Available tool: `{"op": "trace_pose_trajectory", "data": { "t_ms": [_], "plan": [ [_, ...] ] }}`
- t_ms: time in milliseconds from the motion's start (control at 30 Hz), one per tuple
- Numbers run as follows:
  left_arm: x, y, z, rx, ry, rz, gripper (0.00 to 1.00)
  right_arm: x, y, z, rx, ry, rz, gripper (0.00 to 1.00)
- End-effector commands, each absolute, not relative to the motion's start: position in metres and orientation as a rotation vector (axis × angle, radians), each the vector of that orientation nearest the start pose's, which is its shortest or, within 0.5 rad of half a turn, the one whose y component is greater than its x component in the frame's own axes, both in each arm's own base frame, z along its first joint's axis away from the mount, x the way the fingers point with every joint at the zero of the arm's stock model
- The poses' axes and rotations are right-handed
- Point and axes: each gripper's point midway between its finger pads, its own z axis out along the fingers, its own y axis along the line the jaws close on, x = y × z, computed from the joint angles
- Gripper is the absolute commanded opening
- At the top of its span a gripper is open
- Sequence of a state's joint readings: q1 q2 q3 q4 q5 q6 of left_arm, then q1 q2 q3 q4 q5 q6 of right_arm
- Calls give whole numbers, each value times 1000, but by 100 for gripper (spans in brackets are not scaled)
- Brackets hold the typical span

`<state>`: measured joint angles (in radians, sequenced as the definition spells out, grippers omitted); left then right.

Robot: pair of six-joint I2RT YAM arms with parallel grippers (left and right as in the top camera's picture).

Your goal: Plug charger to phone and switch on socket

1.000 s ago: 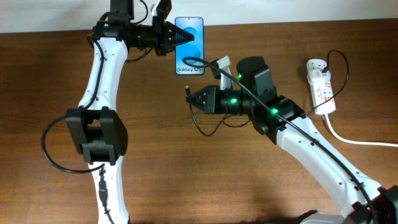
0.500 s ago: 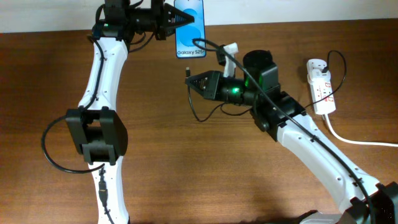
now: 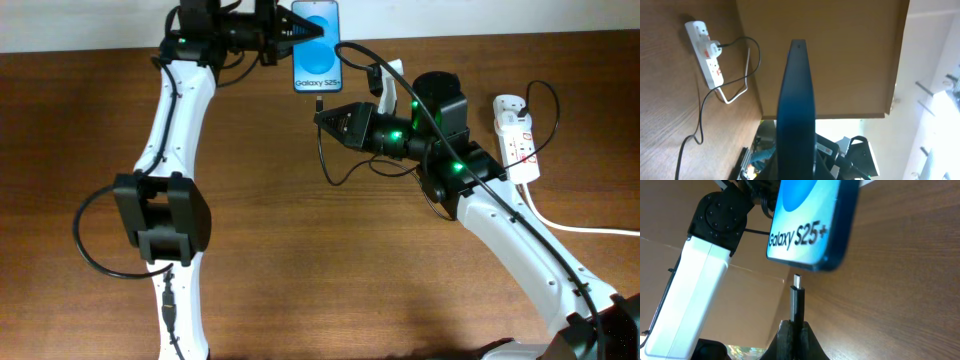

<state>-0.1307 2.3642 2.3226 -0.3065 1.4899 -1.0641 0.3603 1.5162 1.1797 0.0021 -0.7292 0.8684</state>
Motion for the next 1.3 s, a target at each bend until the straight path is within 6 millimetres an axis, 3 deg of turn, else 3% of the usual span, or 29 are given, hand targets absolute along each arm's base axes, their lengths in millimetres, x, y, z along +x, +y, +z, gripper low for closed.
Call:
{"op": "trace_pose_trajectory", "data": {
  "t_ms": [0,200,433,633,800,1000,1267],
  "plan": [
    [505,-249,331,317,2156,-2126,0,377,267,288,-38,2120,1500,4],
    [506,-246,332,328,2141,-2115,0,376,267,288,-42,2120,1505,4],
    [518,-229,333,288,2120,-2075,0,372,269,289,-61,2123,1525,4],
    [517,-230,333,289,2121,-2076,0,374,270,295,-88,2089,1536,4],
    [516,-230,333,296,2121,-2083,0,378,275,287,-78,2104,1582,4],
    [513,-229,334,318,2122,-2100,0,378,281,297,-156,2041,1632,4],
    [509,-229,335,340,2121,-2116,0,383,265,296,-143,2043,1644,4]
  ]
}}
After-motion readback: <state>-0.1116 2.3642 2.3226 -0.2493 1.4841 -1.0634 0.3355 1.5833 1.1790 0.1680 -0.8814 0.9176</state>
